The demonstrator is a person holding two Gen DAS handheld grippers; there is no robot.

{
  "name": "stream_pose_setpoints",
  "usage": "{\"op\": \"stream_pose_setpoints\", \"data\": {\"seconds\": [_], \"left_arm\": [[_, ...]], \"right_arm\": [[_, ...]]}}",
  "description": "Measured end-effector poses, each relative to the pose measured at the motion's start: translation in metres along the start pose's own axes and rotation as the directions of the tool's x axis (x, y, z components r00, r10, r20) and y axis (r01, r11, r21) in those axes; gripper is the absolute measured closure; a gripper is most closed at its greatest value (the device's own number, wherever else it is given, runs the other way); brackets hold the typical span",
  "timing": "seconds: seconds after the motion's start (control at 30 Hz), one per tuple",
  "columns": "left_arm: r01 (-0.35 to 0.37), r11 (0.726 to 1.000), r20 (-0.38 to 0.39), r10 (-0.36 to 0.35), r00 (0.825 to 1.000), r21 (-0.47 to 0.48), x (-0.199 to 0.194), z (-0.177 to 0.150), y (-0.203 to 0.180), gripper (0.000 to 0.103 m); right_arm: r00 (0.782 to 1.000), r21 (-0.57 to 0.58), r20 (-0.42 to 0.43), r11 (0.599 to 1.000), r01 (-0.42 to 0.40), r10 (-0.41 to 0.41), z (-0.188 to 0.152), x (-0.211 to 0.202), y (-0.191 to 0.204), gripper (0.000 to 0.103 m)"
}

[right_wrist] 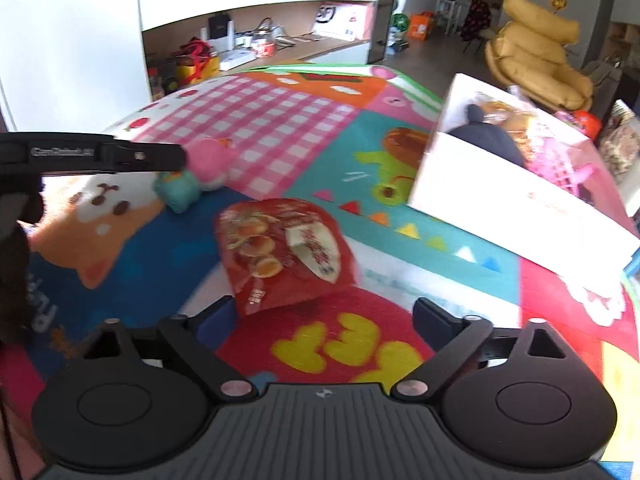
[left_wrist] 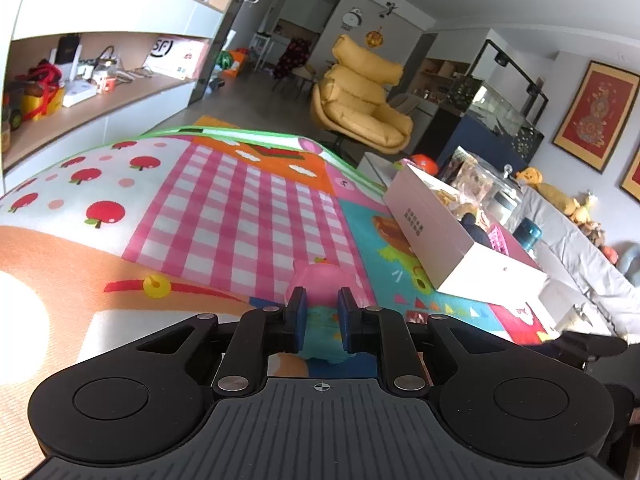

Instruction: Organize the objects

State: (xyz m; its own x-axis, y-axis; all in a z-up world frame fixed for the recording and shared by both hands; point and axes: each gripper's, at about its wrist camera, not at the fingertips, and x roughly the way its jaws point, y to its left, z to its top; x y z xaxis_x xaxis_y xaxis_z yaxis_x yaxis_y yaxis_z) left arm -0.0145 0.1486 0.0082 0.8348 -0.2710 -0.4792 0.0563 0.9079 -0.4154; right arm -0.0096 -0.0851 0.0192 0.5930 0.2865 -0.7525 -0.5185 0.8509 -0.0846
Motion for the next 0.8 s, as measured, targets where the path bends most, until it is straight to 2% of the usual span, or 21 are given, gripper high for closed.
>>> {"op": "stream_pose_setpoints", "data": {"seconds": [0.13, 0.33, 0.5, 0.8], "left_arm": [[0.017, 0.999, -0.016, -0.017, 1.0, 0.035, -0.004, -0.003, 0.002, 0.074], [0.047, 0.994, -0.031, -0.044, 0.999, 0.095, -0.006, -0.004, -0.002, 0.074], [0.02, 0.986, -0.05, -0.012, 0.999, 0.167, 0.002, -0.001, -0.018, 0.073], [-0.019, 0.968, -0.091, 0.043, 0.995, 0.25, 0.007, 0.004, -0.034, 0.072]], "right_arm": [[0.998, 0.007, 0.027, 0.998, 0.058, -0.058, -0.006, -0.001, -0.01, 0.0], [0.999, 0.114, 0.042, 0.993, 0.008, -0.013, -0.014, 0.005, -0.025, 0.0], [0.997, 0.131, 0.075, 0.991, -0.009, -0.001, -0.02, 0.005, -0.026, 0.0], [0.997, 0.14, 0.078, 0.99, -0.021, 0.01, -0.021, 0.007, -0.027, 0.0]]}}
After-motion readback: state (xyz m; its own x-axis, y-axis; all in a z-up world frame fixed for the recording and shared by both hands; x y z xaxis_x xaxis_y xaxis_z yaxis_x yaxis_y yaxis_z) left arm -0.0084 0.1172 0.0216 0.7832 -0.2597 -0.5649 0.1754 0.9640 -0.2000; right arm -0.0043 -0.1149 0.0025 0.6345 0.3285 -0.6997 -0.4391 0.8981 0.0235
